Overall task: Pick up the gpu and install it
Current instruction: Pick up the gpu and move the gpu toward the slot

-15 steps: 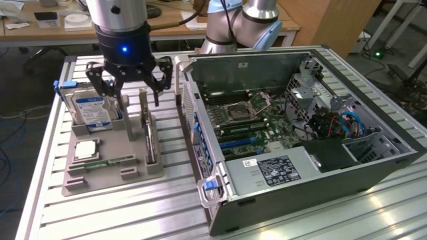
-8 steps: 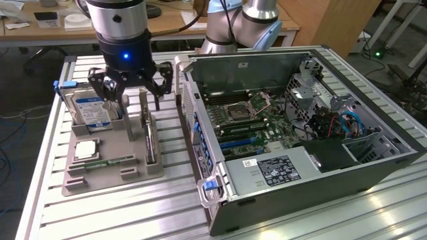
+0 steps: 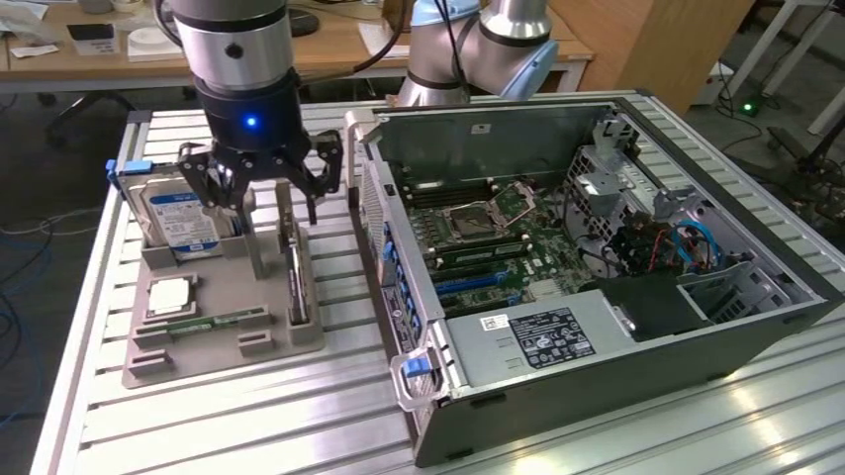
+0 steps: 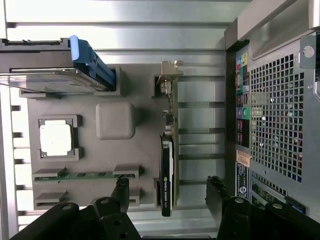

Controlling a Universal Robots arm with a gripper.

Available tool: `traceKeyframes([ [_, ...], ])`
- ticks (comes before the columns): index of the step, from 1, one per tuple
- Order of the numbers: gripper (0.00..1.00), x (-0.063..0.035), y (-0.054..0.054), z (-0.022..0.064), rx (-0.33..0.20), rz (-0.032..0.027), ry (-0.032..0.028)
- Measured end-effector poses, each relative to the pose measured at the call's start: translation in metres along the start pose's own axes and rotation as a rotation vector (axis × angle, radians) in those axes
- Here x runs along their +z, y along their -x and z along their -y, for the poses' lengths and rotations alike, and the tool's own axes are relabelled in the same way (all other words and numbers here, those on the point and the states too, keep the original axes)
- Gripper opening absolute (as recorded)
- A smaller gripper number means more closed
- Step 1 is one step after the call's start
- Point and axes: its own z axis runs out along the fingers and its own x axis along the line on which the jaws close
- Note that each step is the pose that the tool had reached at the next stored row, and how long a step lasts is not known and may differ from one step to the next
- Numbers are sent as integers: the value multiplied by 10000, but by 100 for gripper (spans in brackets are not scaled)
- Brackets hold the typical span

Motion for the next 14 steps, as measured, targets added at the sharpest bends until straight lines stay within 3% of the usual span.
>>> traceKeyframes([
  [9, 73, 56, 3, -22, 7, 2, -1],
  [14, 73, 135, 14, -21, 5, -10, -6],
])
